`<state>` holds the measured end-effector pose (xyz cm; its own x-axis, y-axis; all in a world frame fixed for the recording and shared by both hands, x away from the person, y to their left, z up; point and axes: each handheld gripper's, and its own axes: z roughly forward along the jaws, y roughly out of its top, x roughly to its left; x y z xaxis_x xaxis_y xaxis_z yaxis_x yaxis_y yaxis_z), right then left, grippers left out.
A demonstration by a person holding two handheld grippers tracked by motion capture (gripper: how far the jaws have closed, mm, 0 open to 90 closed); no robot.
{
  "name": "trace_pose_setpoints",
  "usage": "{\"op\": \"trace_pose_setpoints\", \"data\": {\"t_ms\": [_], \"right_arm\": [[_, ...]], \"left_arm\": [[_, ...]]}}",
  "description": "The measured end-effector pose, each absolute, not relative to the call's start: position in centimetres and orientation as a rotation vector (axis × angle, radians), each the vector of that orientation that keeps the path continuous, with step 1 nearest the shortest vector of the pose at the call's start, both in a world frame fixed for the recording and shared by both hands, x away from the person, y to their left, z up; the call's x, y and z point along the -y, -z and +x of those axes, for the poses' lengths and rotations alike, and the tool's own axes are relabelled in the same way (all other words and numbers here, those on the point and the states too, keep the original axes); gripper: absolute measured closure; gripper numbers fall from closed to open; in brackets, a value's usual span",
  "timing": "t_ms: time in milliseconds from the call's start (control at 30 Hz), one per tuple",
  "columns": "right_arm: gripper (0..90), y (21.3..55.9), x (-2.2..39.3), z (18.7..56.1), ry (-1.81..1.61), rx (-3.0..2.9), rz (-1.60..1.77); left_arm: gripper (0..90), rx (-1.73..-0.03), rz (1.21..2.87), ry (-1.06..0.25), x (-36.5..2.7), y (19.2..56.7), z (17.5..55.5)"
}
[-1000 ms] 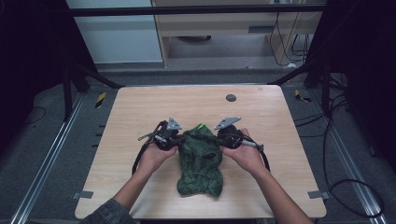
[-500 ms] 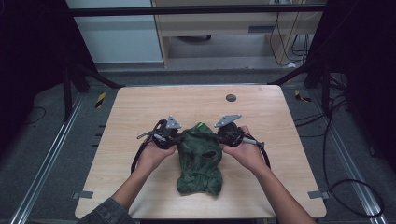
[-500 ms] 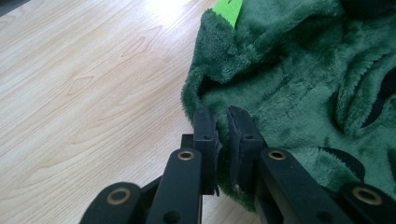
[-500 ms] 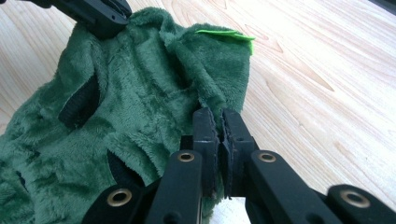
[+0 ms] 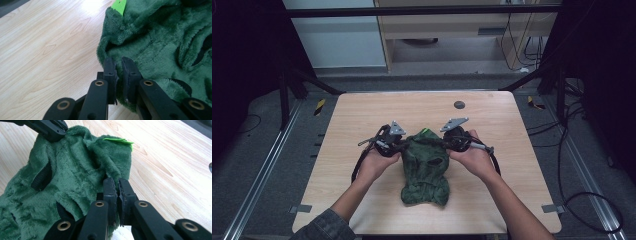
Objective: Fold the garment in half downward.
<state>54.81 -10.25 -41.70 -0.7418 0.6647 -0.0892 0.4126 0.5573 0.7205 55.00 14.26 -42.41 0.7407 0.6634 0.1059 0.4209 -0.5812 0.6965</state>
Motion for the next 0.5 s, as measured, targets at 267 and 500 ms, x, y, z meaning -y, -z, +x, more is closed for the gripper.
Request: {"op": "trace_pose_setpoints", "data": {"t_ms": [267,500], "right_arm": [[86.0,41.3,10.6,55.5,-0.989,-2.436,0.88],[86.0,40.8,10.5,56.0,-0.982,-2.424,0.871]], "left_arm": [[82.6,-0.816,2.261,-0.488,-13.9,41.9,55.5],[82.6,-0.824,2.251,-0.5,-13.9,41.5,55.8]]}}
